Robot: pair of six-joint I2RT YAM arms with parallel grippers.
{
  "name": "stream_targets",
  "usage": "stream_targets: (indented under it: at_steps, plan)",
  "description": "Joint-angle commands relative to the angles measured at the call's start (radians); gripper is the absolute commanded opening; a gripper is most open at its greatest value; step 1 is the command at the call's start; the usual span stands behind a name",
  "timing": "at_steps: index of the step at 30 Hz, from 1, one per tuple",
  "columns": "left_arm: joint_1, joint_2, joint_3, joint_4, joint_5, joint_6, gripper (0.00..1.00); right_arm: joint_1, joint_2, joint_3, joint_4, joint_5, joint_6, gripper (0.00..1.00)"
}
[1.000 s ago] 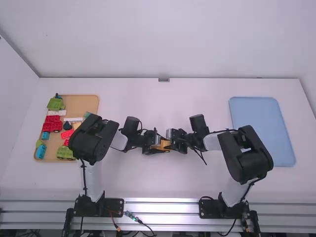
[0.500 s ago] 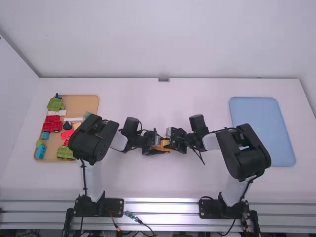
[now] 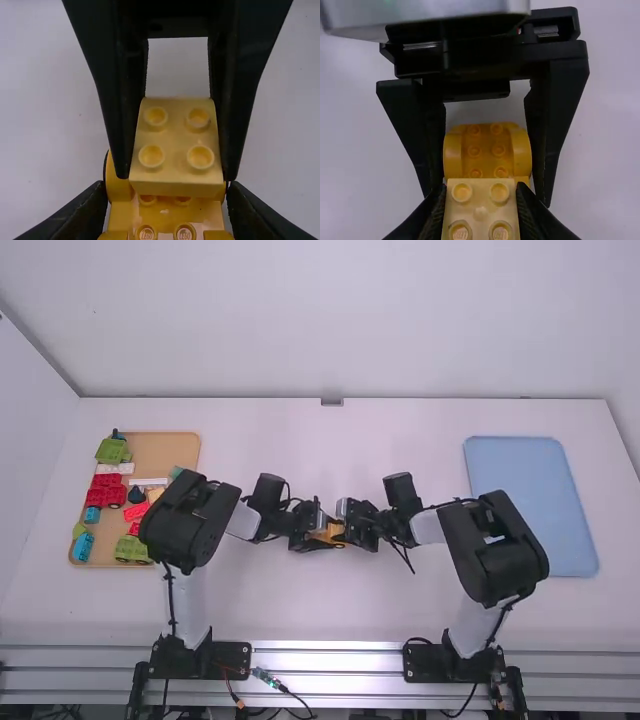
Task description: Assemble lego blocks to make yellow taxi
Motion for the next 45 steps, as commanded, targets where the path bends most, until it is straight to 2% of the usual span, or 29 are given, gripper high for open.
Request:
stream_targets:
  at_steps: [1,11,14,25,31,45]
  plan:
    - [-0.006,0.023,-0.009,-0.02,-0.05,-0.003,0.52,0.002,0.014,0.012,0.0,-0.007,0.005,0.17]
    - [-0.056,0.023,0.0,-0.019,-0.062,-0.004,0.5,0.002,0.014,0.013,0.003,-0.006,0.005,0.17]
    - [-0.068,0.023,0.004,-0.02,-0.082,-0.004,0.49,0.002,0.014,0.012,0.003,-0.006,0.005,0.14]
    - [-0.022,0.023,0.001,-0.028,-0.079,-0.029,0.46,0.001,0.014,0.011,-0.003,-0.002,0.004,0.13]
    - [-0.033,0.023,-0.009,-0.027,-0.148,-0.029,0.45,0.002,0.014,0.011,-0.004,0.003,0.005,0.12]
    - [-0.03,0.002,-0.009,-0.073,-0.172,-0.026,0.4,0.002,0.014,0.011,-0.007,0.037,0.004,0.11]
